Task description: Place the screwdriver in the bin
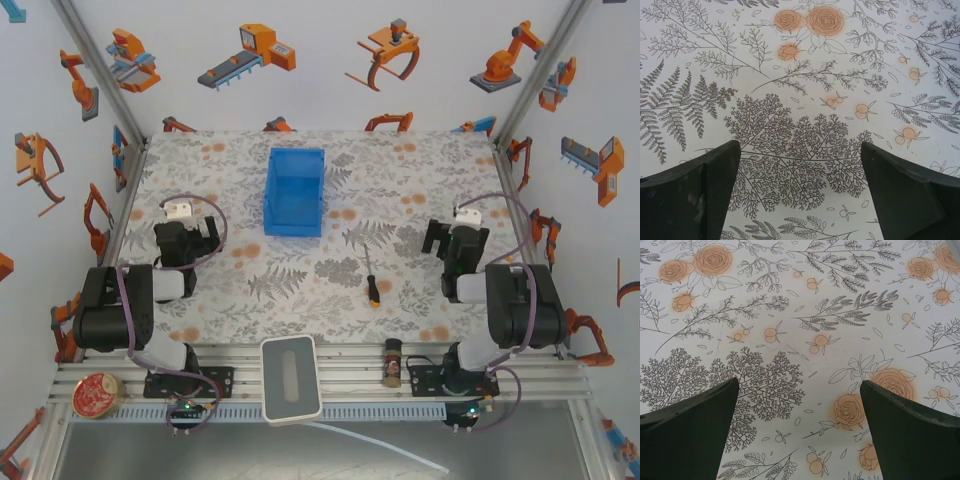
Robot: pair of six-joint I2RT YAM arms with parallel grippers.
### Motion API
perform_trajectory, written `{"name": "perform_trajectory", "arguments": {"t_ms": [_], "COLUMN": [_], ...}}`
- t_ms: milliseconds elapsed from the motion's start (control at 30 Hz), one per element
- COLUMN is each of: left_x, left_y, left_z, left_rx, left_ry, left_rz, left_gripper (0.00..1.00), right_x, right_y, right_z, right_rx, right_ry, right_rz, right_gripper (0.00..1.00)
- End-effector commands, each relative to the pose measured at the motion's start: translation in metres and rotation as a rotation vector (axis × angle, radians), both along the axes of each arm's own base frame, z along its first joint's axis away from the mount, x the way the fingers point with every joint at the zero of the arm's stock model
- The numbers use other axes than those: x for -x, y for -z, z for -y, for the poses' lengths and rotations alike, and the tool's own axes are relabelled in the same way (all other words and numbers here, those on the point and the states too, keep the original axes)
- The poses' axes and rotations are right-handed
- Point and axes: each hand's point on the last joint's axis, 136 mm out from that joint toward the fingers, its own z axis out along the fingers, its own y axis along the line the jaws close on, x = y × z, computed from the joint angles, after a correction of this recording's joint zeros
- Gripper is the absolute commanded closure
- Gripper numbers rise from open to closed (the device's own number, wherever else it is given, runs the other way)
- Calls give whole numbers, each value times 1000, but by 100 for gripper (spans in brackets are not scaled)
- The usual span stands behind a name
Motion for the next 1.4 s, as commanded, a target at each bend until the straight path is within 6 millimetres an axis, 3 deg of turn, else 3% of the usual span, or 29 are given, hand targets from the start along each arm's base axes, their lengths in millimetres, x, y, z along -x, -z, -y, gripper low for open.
{"name": "perform_trajectory", "arguments": {"t_ms": [0, 1267, 1367], "left_x": [-5, -5, -5], "left_y": [-5, -5, -5], "left_z": [0, 0, 1], "left_rx": [-17, -16, -15], "left_ry": [4, 4, 5], "left_rz": [9, 8, 10], "left_gripper": [3, 3, 3], "right_x": [-9, -10, -7], "right_y": [-14, -14, -14], "right_z": [3, 2, 10], "right_rx": [10, 8, 7], "right_ry": [-1, -2, 46], "right_rz": [44, 44, 45], "right_gripper": [1, 1, 1]}}
